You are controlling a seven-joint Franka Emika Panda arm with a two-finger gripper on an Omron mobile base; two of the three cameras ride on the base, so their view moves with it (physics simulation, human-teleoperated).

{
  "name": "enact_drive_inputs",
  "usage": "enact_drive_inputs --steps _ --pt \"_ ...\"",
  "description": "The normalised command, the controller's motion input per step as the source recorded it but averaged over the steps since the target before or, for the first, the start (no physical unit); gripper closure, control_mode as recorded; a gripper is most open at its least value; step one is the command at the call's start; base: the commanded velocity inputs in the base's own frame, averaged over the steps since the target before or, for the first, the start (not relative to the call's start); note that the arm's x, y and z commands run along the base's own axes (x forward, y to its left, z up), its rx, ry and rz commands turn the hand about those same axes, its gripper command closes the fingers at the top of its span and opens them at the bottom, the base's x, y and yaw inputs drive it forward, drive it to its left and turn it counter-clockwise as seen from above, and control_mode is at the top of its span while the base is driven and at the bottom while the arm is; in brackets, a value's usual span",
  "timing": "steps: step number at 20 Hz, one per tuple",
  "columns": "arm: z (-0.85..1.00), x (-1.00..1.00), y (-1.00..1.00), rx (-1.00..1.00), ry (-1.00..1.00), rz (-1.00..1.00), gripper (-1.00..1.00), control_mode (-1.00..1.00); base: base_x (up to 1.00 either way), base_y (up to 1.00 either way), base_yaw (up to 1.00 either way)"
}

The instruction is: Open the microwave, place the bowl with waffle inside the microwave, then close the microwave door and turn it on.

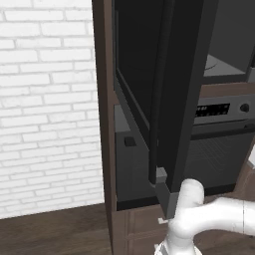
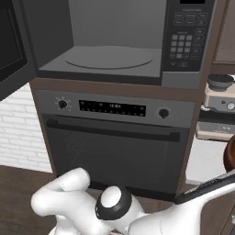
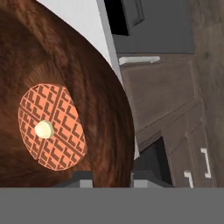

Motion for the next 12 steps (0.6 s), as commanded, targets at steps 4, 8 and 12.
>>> enact_drive_inputs --steps 4,8,12 --pt "0.18 -0.87 1.0 -0.17 -0.24 0.0 1.0 -1.0 0.0 0.0 0.0" --pt "0.24 -0.83 1.0 -0.17 -0.24 0.0 1.0 -1.0 0.0 0.0 0.0" --pt "0.27 -0.34 1.0 -0.14 -0.19 0.0 1.0 -1.0 0.0 0.0 0.0"
